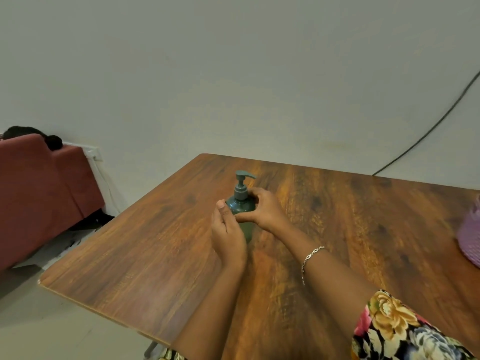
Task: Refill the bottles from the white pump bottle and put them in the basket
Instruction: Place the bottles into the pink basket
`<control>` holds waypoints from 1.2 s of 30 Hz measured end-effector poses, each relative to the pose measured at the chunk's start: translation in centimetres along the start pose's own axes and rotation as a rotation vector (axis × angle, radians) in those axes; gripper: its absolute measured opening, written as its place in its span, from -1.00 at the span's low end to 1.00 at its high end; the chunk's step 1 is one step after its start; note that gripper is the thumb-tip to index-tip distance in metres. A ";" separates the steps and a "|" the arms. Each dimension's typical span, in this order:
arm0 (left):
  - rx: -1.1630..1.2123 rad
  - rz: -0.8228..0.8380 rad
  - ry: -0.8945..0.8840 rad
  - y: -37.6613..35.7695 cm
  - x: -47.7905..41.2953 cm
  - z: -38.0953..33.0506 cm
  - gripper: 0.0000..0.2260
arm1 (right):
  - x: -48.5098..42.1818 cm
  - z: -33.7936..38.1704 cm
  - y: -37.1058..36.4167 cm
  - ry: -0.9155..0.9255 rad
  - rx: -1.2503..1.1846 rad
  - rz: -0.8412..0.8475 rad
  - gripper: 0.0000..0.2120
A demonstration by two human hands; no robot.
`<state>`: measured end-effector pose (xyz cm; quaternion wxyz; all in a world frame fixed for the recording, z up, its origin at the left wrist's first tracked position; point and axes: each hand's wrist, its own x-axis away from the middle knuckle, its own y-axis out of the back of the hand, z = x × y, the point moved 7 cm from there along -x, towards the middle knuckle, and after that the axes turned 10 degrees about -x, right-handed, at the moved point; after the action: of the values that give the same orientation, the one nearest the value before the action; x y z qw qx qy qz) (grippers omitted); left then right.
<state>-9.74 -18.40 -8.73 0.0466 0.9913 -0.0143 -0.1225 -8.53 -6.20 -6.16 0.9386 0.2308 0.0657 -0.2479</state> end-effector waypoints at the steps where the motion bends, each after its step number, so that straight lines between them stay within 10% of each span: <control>1: 0.000 0.027 -0.003 -0.6 0.2 -0.5 -0.55 | 0.1 -0.1 0.8 -0.003 0.005 -0.024 -0.37; 4: 0.022 0.092 -0.007 -2.6 1.1 -1.9 -0.67 | 0.9 -0.4 3.6 -0.019 -0.010 -0.093 -0.38; 10: 0.116 0.254 -0.044 -7.7 3.8 -4.1 -0.30 | 3.2 -1.7 10.6 -0.043 -0.001 -0.241 -0.31; 36: 0.257 1.047 -0.295 -29.6 27.2 -19.5 -0.64 | 24.4 -2.9 42.4 -0.231 0.170 -0.869 -0.43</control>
<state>21.94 11.69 0.72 -0.0223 0.8218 -0.5261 -0.2176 33.66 17.21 2.40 0.7265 0.2289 0.0306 -0.6472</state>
